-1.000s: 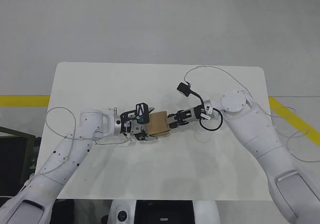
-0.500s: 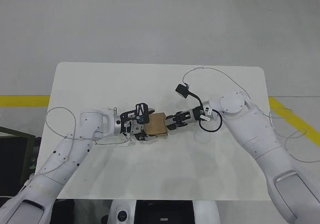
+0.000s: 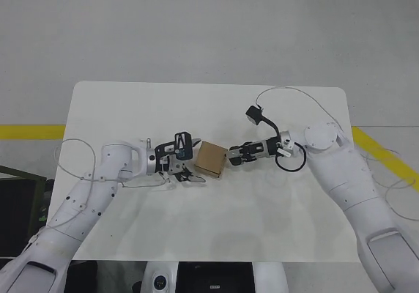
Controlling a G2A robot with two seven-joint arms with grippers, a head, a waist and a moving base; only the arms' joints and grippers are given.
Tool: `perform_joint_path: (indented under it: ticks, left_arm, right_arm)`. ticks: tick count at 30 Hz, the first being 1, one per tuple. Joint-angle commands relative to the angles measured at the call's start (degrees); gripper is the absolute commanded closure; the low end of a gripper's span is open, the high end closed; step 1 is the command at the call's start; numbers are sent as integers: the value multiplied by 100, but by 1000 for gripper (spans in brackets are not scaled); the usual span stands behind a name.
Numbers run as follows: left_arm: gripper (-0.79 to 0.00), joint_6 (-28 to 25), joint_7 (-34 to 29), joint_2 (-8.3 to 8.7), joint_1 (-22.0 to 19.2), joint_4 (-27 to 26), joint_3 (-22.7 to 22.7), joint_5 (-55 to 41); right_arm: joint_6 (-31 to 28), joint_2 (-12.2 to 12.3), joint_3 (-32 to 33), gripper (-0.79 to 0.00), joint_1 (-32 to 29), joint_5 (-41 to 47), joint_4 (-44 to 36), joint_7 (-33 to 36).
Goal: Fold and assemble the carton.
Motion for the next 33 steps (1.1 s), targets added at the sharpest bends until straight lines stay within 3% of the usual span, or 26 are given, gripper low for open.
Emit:
perform_joint_path:
  ticks: [1, 4, 5, 6, 7, 12, 16, 27, 33]
  left_arm:
    - [-785, -11, -33, 32, 50, -104, -49, -77]
    - [-785, -11, -67, 95, 117, -244, -151, -264]
    - [-785, -11, -74, 117, 136, -278, -196, -356]
    - [-785, -11, -94, 140, 150, -307, -248, -447]
    - [-785, -11, -118, 162, 163, -335, -304, -538]
    - [-785, 12, -263, 247, 190, -412, -634, -928]
    - [-785, 184, -410, 271, 169, -366, -819, -1136]
    - [-785, 889, -787, 206, -291, -7, -902, -1460]
    - [-785, 1138, -872, 145, -668, 244, -886, -1678]
  right_arm:
    - [-75, 52, 124, -296, -79, -2, -78, -14]
    - [-250, 135, 325, -400, -225, -14, -164, -79]
    - [-336, 160, 396, -600, -280, 11, -198, -95]
    - [-424, 187, 464, -748, -329, 12, -222, -111]
    - [-516, 213, 538, -785, -376, 25, -238, -144]
    - [-1183, 319, 889, -785, -556, 108, -292, -346]
    - [-1898, 397, 1110, -785, -668, -6, -504, -1001]
    - [-3696, 682, 1709, -785, -497, -1685, -170, -2885]
    - [-3657, 757, 2229, -785, -636, -3161, -223, -4411]
